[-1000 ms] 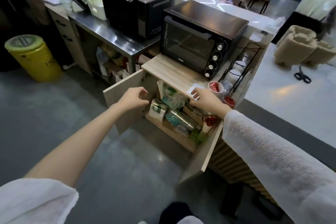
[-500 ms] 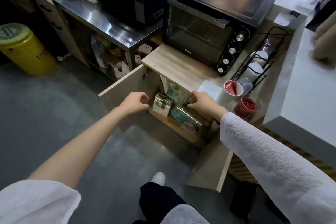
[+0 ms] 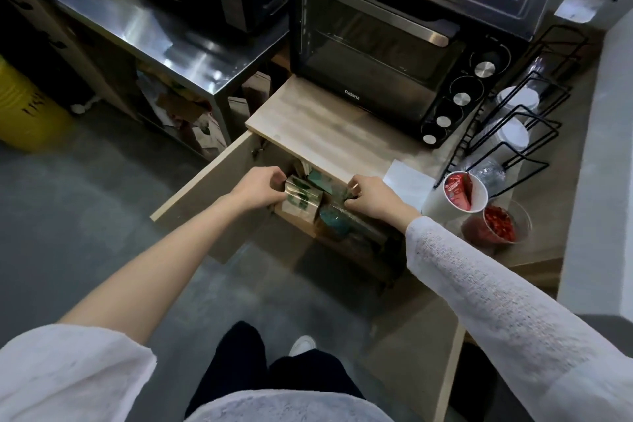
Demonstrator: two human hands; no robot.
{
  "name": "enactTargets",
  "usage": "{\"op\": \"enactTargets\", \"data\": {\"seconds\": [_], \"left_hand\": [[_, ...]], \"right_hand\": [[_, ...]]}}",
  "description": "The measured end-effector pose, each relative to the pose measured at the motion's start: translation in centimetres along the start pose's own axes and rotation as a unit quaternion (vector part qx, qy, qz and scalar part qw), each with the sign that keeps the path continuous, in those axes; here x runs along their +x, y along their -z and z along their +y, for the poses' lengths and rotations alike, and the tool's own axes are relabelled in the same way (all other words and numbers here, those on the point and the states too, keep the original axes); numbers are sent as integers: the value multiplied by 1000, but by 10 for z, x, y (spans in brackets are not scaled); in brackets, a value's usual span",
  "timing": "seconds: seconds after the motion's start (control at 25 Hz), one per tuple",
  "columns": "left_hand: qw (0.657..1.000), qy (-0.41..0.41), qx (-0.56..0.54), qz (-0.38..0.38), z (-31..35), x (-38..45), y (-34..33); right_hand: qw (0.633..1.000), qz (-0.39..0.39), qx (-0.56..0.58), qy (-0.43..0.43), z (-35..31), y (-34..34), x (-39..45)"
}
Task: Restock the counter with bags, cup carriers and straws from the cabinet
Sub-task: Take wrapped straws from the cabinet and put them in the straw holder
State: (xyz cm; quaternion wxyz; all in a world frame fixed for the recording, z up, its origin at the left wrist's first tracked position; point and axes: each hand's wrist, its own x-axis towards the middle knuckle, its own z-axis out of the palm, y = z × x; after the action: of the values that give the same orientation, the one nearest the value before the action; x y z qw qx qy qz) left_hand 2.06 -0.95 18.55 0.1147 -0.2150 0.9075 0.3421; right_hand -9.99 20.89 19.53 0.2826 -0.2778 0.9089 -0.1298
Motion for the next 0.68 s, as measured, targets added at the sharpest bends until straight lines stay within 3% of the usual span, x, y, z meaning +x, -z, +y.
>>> {"op": "enactTargets", "data": {"seconds": [0.4,0.68], "left_hand": [[999,-23,-6,-32,-67,98,-57],[999,-33,22,36,-139,189,-116]], "right_hand": [[1000,-9,6,4,6,-79,88],[1000,6,3,-25,25,-165,197]]}}
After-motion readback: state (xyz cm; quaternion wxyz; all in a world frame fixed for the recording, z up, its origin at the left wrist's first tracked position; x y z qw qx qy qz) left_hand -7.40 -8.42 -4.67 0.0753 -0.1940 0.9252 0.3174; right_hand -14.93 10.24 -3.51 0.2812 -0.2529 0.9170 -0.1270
